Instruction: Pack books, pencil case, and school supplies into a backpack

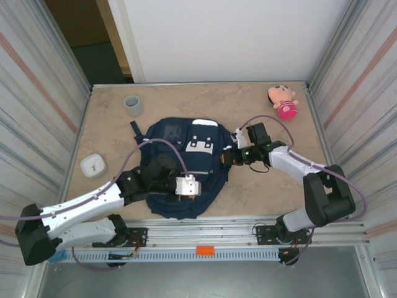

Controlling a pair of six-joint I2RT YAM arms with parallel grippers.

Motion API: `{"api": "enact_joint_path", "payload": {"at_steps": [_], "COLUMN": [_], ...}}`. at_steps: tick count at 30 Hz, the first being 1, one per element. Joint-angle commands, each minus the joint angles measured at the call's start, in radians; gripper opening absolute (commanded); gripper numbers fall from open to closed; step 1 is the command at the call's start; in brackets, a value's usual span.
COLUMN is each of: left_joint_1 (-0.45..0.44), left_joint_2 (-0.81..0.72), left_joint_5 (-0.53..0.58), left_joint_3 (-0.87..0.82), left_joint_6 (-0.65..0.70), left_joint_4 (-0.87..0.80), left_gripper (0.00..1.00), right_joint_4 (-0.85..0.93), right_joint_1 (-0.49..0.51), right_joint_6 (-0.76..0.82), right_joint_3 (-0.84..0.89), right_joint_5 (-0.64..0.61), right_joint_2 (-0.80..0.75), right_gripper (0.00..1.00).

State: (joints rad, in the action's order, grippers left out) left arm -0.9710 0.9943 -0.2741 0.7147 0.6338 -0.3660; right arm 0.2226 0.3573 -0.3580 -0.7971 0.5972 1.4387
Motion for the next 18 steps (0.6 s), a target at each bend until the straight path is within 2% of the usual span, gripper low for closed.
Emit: {"api": "enact_joint_path", "payload": {"at_steps": [1,5,9,13,18], "left_joint_1": [0.05,0.132,0.145,0.145,0.169], "left_joint_2": [-0.09,-0.173,-0.205,-0.176,-0.111], "left_joint_5": [-0.052,-0.076,0.032,0.13,0.169], "left_joint_3": [-0.029,-0.068,-0.085,-0.071,-0.015], "left_joint_6": [-0.057,-0.062,0.008,0.084,0.157], "left_joint_4": [-0.004,-0.02,-0.088,-0.166,-0.275], "left_gripper": [0.49,0.58,0.61,0.65,0.69], "right_joint_4": [-0.063,-0.101,-0.104,-0.125,-0.153], "right_joint_1": [-0.036,-0.015,0.03,0.083,0.128], "right_joint_6": [0.002,-0.033,-0.036,-0.02,0.007], "right_joint_3": [0.038,0.121,0.17,0.202,0.22], "right_joint_5": [-0.139,-0.155,-0.184,-0.2,-0.202], "right_joint_2": [-0.128,-0.287,-0.395,-0.437,-0.443], "right_gripper": [0.17,0.28,0.35,0.4,0.41]}}
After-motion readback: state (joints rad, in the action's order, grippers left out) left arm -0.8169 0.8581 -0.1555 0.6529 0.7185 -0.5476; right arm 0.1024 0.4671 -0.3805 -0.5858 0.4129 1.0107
